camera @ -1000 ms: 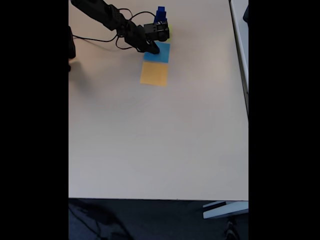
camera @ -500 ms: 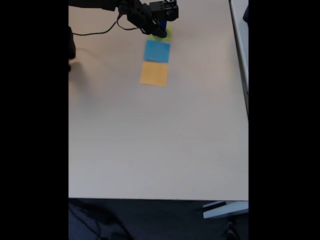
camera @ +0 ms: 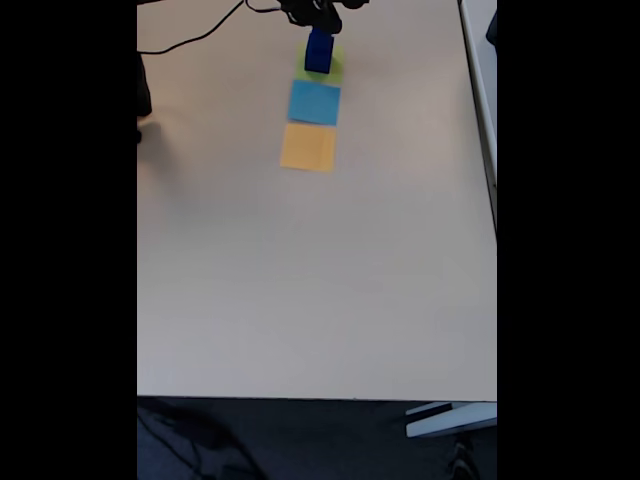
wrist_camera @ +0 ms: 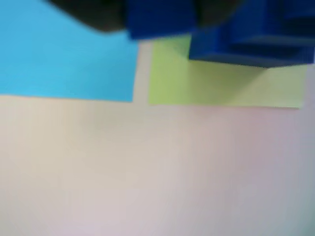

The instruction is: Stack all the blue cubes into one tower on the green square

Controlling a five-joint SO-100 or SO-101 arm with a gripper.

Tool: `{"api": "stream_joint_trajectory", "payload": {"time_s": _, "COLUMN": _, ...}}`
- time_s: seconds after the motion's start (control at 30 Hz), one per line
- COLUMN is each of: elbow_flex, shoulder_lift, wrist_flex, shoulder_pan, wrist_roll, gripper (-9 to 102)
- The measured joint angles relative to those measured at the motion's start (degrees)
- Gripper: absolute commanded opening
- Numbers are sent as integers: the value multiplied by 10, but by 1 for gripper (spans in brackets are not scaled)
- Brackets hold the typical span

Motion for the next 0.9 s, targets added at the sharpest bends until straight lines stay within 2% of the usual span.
{"api": "stream_joint_trajectory", "payload": {"time_s": 0.4, "elbow_flex": -63, "shoulder_lift": -50, "wrist_flex": 58, "shoulder_pan": -52, "wrist_roll": 109, "gripper": 0}}
{"api": "stream_joint_trajectory", "payload": {"time_s": 0.9, "elbow_flex": -90, "shoulder_lift": -82, "wrist_flex": 64, "shoulder_pan": -76, "wrist_roll": 142, "gripper": 0}}
